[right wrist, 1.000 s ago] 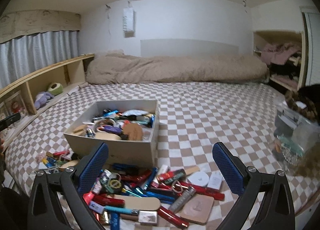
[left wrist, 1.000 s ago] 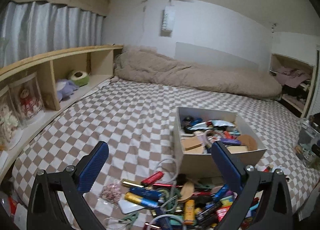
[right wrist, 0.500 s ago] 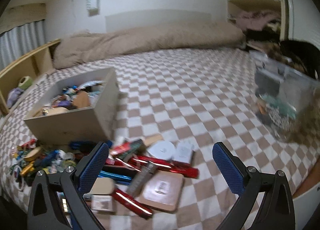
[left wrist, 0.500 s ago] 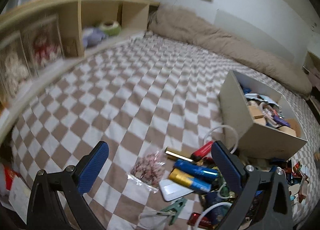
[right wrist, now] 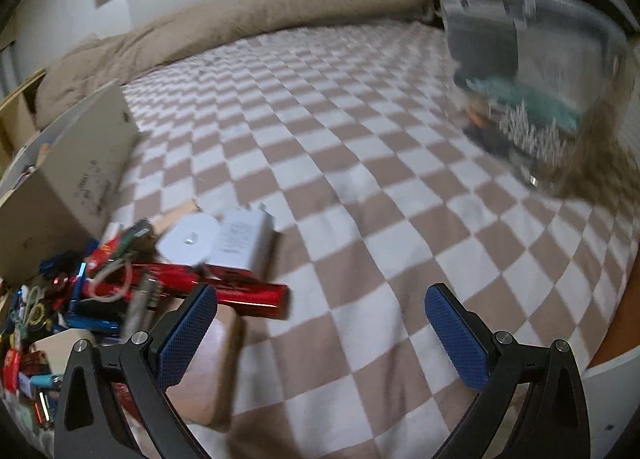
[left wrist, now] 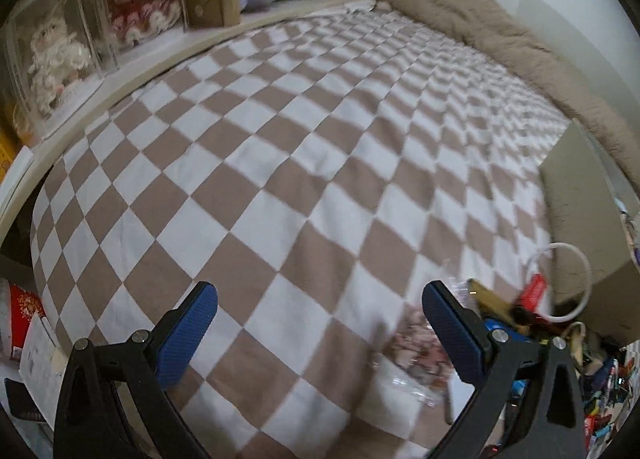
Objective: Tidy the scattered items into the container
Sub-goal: 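Move both open tools down toward the items beside the shoe box, then close the left tool on the clear bag of pink candies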
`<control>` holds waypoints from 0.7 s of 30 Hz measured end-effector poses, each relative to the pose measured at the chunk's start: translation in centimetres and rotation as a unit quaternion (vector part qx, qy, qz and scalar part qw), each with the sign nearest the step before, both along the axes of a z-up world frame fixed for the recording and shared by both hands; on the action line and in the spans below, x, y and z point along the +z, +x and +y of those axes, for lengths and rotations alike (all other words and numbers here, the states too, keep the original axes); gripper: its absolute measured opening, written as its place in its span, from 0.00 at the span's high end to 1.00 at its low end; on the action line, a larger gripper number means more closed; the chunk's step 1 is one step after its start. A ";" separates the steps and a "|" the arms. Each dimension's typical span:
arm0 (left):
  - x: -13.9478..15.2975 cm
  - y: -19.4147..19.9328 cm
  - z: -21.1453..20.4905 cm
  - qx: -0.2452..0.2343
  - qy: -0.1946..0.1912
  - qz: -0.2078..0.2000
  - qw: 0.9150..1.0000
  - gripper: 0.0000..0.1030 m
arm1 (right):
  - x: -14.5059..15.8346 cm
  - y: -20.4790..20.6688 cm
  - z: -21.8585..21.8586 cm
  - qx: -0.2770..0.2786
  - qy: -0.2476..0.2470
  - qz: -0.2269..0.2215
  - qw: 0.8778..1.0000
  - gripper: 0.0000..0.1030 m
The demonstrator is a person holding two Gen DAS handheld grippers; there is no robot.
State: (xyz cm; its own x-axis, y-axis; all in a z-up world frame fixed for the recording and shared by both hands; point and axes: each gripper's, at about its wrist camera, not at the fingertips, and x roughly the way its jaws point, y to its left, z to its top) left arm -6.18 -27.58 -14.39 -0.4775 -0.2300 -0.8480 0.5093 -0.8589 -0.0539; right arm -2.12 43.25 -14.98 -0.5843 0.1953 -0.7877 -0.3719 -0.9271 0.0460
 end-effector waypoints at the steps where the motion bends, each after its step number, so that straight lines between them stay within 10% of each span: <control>1: -0.3 -0.2 -0.1 0.000 -0.002 -0.008 1.000 0.00 | -0.3 -0.1 0.3 -0.003 -0.002 -0.005 1.000 0.00; 21: -2.8 -3.5 0.5 -0.106 -0.116 -0.024 0.987 0.00 | -2.4 -2.1 2.3 0.057 0.000 -0.016 0.998 0.00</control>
